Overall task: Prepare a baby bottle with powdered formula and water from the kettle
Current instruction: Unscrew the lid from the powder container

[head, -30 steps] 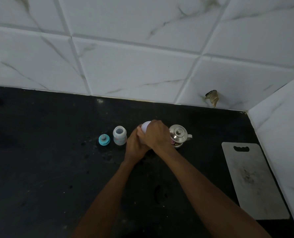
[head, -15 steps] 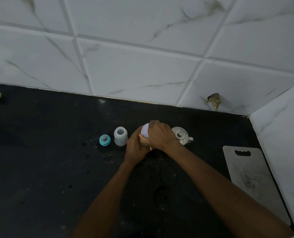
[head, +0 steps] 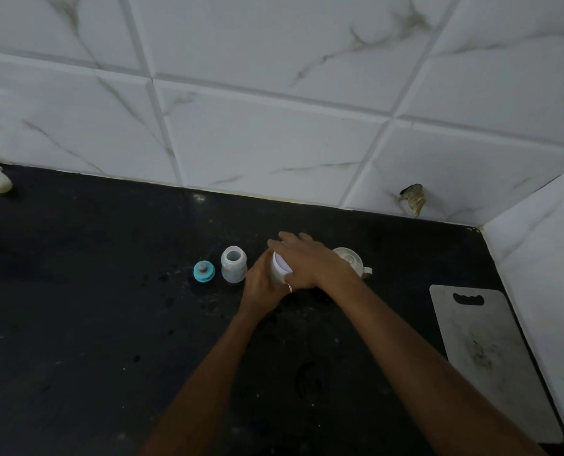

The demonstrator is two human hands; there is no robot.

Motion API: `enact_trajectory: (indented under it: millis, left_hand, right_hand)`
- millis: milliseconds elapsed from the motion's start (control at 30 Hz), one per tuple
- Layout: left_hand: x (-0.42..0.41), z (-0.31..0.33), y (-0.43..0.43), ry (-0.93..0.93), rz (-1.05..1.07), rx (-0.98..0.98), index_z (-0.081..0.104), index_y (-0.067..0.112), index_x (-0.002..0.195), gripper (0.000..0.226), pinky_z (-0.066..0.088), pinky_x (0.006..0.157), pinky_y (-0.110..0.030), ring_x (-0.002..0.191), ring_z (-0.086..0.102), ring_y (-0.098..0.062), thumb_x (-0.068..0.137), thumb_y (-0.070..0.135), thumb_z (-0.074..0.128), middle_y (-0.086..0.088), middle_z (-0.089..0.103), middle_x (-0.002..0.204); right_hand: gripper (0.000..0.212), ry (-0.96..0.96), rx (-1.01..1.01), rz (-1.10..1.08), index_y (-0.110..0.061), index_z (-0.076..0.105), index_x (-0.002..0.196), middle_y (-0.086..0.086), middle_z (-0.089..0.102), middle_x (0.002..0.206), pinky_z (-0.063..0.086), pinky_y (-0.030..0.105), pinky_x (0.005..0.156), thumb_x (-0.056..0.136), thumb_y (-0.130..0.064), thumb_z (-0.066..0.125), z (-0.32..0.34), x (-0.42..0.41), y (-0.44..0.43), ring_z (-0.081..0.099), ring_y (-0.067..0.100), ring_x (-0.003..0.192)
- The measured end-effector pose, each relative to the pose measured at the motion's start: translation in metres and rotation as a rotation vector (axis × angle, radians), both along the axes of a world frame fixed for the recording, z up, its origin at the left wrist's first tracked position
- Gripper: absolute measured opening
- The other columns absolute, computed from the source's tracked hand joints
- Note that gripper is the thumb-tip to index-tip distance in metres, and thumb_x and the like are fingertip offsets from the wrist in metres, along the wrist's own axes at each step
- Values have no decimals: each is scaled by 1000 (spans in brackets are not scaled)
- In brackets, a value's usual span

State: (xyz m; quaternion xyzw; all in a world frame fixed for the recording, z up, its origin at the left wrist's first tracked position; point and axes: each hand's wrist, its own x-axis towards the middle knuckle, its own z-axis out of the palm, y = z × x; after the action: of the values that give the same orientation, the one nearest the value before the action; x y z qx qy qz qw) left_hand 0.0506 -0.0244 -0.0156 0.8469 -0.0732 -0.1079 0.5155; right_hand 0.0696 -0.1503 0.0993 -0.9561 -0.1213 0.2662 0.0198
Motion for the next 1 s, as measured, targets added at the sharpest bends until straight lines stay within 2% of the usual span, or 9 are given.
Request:
enact_trajectory:
  millis: [100,200,367,467,567,667,833,900,1000]
  left_hand:
    - [0,-9,1,-5,19,-49,47,15,150,87,47,113,-44,137,55,-17,75,38,85,-3,59,148]
    - [-2,5,-3,16,14,21,50,15,145,73,48,112,-44,132,59,-19,82,29,84,-6,63,142]
    - [4,-3,-9,65,-77,167,45,7,148,54,28,103,-15,139,48,-21,100,21,65,-11,54,149]
    - [6,2,-7,80,-107,188,51,6,143,47,35,105,-17,134,52,-19,100,15,65,-11,57,145]
    - [4,-2,-5,-17,-48,84,49,16,148,67,33,102,0,130,49,1,88,20,80,4,58,144]
    - [-1,-8,0,-34,6,-14,47,19,151,83,39,110,-13,134,50,0,79,20,88,9,55,147]
    - [2,-2,-3,-8,2,52,54,17,140,66,51,105,-39,122,64,-18,82,6,82,0,67,128]
    - [2,-9,-2,-21,-9,39,49,12,146,75,49,109,-48,130,60,-22,80,11,86,-5,62,139]
    - [2,-11,-3,-9,-7,31,53,8,142,68,50,107,-46,128,61,-25,81,6,85,-10,64,136]
  right_hand:
    - [69,-230,-23,-235,-13,35,152,17,43,150,48,45,96,99,-53,53,-3,-10,9,51,38,129]
    - [72,-403,-74,-437,-2,48,139,17,60,128,50,36,85,100,-62,44,-10,-13,19,64,29,111]
    - [64,-294,-41,-501,-12,67,123,9,68,121,49,36,88,97,-66,45,-21,-8,28,65,26,112]
    - [60,-262,-34,-483,-8,62,131,12,64,130,49,36,96,99,-57,51,-21,-7,30,62,27,119]
    - [67,-223,-37,-406,-2,46,144,19,54,139,46,38,101,98,-51,57,-10,-9,24,56,32,125]
    - [73,-137,-18,-293,-7,37,149,20,44,145,46,42,98,92,-42,67,-4,-7,16,48,38,129]
    - [84,2,-11,-97,-17,36,150,13,38,150,48,51,103,80,-14,82,-1,3,7,41,40,135]
    - [80,-5,7,-46,-17,39,147,12,40,147,48,51,102,79,-10,82,-5,4,9,43,39,132]
    - [82,-15,14,-36,-20,39,149,11,38,151,45,53,106,80,-14,82,-8,3,8,41,39,135]
